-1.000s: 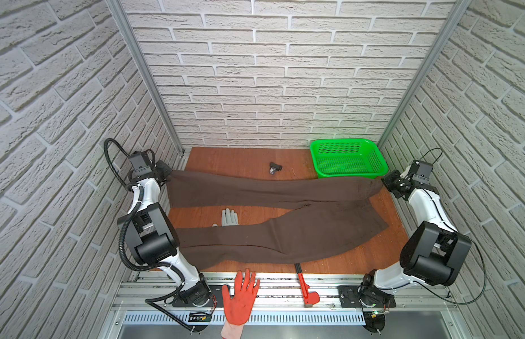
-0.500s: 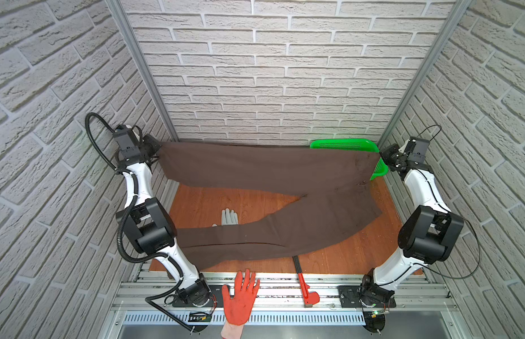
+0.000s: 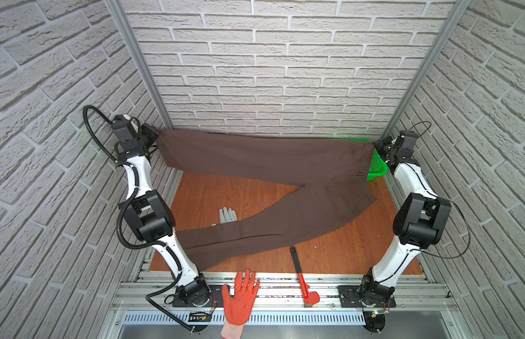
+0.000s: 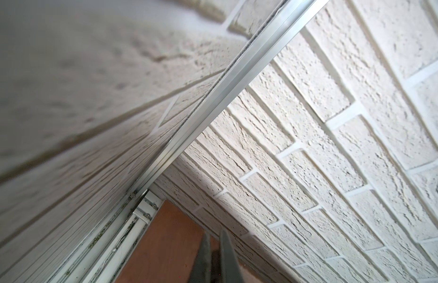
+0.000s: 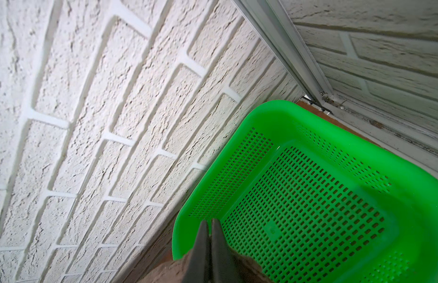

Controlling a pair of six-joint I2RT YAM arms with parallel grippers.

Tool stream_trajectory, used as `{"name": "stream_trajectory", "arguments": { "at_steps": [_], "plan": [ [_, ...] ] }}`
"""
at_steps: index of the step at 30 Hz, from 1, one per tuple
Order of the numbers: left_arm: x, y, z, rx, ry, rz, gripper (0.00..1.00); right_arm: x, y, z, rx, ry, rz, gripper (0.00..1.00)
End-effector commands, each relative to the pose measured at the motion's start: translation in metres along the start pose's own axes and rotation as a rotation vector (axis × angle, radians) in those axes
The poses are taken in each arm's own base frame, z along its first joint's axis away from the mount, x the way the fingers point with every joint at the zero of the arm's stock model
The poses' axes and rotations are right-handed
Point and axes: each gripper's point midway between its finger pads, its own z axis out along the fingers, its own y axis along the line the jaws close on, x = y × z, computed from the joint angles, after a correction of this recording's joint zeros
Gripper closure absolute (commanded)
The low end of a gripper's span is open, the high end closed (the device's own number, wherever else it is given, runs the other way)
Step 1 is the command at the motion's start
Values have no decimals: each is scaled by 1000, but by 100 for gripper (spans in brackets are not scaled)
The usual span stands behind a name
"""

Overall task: Fold and stack the trousers
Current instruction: Fold the trousers at the center of the table.

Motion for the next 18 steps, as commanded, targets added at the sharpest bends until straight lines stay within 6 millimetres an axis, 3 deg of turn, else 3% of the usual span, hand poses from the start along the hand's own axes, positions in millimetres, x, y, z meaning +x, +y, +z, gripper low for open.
{"name": "stream_trajectory", "arguments": {
  "at_steps": [1,11,16,18],
  "plan": [
    [-32,16,-46,-22,-149,-69,100,-37,13,-32,-56,-143,-30,95],
    [29,84,-175,-178,-226,-159,100,-8,-80,-82,134,-56,-1,95],
    [62,113,-244,-299,-266,-168,100,13,-113,-102,196,-34,0,95],
    [75,120,-261,-340,-264,-159,100,21,-122,-105,217,-18,-5,95]
  ]
}}
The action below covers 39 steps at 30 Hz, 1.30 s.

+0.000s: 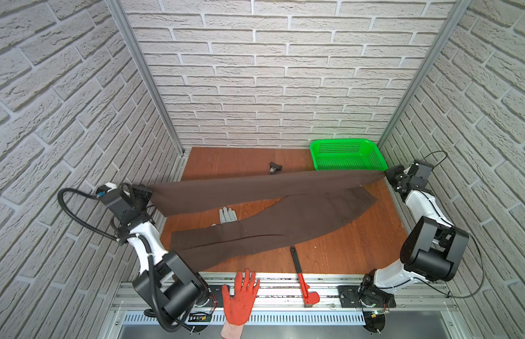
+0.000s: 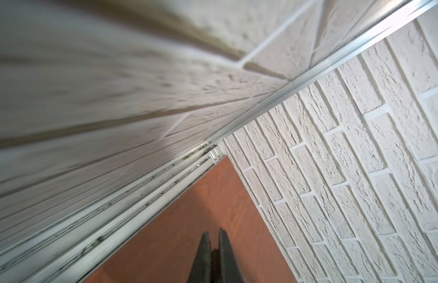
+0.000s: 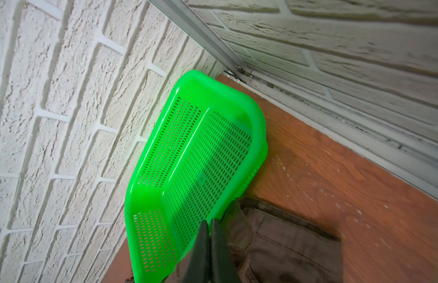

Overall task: Fold and stack the trousers
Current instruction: Fold the trousers at the center of the table.

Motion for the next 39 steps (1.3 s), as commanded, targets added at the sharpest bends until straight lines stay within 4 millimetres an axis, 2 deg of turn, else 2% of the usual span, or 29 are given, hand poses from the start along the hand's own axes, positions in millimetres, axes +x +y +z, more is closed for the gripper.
{"name": "stream_trajectory", "arguments": {
  "at_steps": [1,6,9,11,13,16,21,24,27,29,32,37,39],
  "plan": [
    [-13,20,-25,-67,-104,24,100,-11,-13,-9,36,-61,-42,95],
    [11,40,-39,-109,-97,20,100,0,-30,-8,89,-31,-69,95],
    [10,42,-35,-103,-94,19,100,2,-30,-4,92,-7,-78,95],
    [5,39,-28,-81,-95,0,100,1,-23,-1,69,-6,-64,95],
    [-5,30,-18,-54,-97,-12,100,-1,-6,4,24,-4,-53,95],
    [-26,10,-3,-15,-106,-2,100,-11,33,12,-45,-15,-57,95],
    [-79,-31,20,59,-159,2,100,-26,116,25,-200,-33,-71,95],
    [-108,-52,24,95,-200,3,100,-36,157,24,-297,-75,-89,95],
    [-119,-62,24,114,-214,2,100,-41,174,24,-338,-89,-96,95],
    [-116,-61,22,116,-216,-1,100,-41,172,23,-339,-93,-102,95],
    [-101,-48,15,93,-207,0,100,-31,154,25,-301,-92,-135,95],
    [-62,-8,-7,24,-194,-14,100,-11,99,35,-207,-52,-141,95],
    [-46,14,-19,-17,-194,-33,100,-6,77,38,-165,-35,-152,95]
  ]
}}
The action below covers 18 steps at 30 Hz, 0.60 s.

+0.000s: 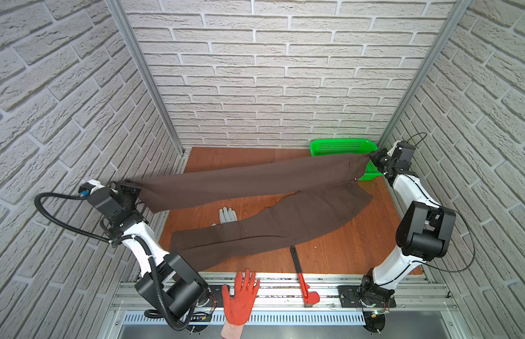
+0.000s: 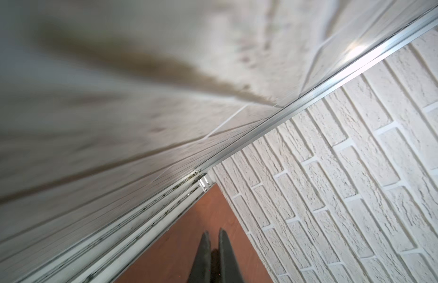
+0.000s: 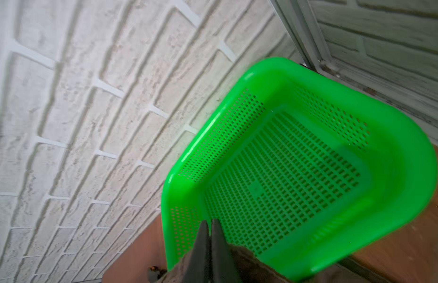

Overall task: Fold and stack the trousers
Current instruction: Fold the trousers at the center of the table.

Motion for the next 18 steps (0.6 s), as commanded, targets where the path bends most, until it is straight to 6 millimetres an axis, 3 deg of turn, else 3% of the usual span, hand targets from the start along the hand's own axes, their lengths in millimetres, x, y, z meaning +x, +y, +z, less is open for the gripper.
{"name": "stream_trajectory", "arguments": {
  "at_steps": [1,6,13,18],
  "plan": [
    [-7,32,-22,-72,-108,-14,100,-22,-13,-19,17,-86,-58,95],
    [15,80,-56,-198,-136,-70,100,-16,-53,-31,118,-64,-79,95],
    [47,129,-96,-419,-165,-110,100,-3,-81,-41,221,-30,-144,95],
    [62,147,-110,-491,-162,-129,100,9,-94,-41,249,-11,-141,94]
  ]
}}
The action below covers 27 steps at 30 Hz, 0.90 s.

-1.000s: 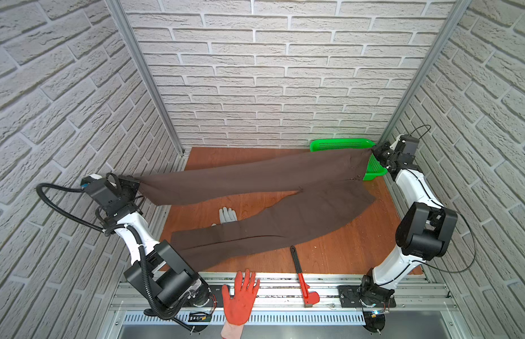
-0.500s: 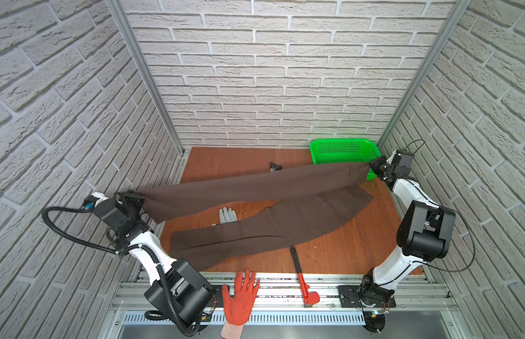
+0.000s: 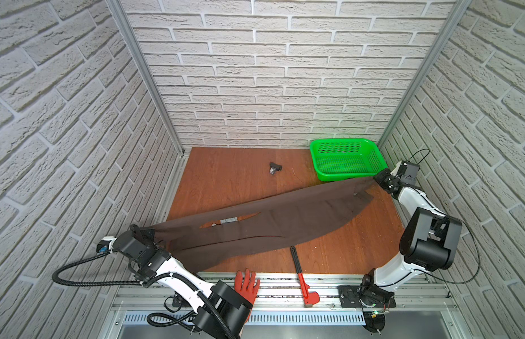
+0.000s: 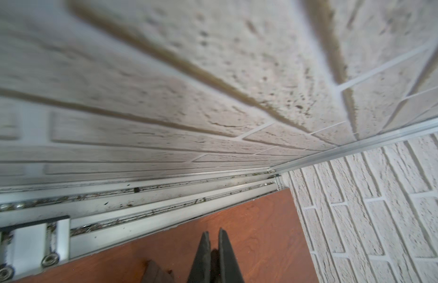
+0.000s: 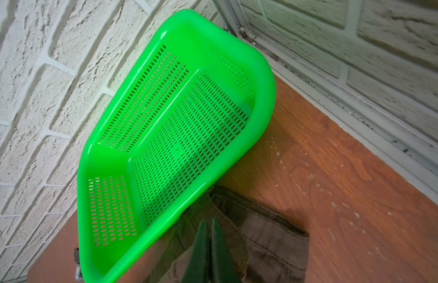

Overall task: Fold and stack the trousers
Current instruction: Fold the trousers at the center of the table.

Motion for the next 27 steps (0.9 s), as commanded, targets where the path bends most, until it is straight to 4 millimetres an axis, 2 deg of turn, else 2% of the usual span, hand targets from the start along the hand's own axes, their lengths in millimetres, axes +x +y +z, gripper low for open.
{"name": "stream_trajectory", "arguments": {
  "at_steps": [1,10,18,23,27],
  "plan": [
    [-5,26,-3,-106,-55,-6,100,-15,-17,-9,64,-79,-23,94],
    [-8,40,-21,-234,-40,70,100,12,-43,-10,151,-31,-23,95],
    [0,59,-41,-360,-15,102,100,28,-66,-16,260,16,-37,93],
    [2,67,-53,-422,-8,112,100,28,-72,-21,296,12,-40,90],
    [4,70,-59,-448,-4,119,100,25,-70,-21,300,20,-48,82]
  ]
}}
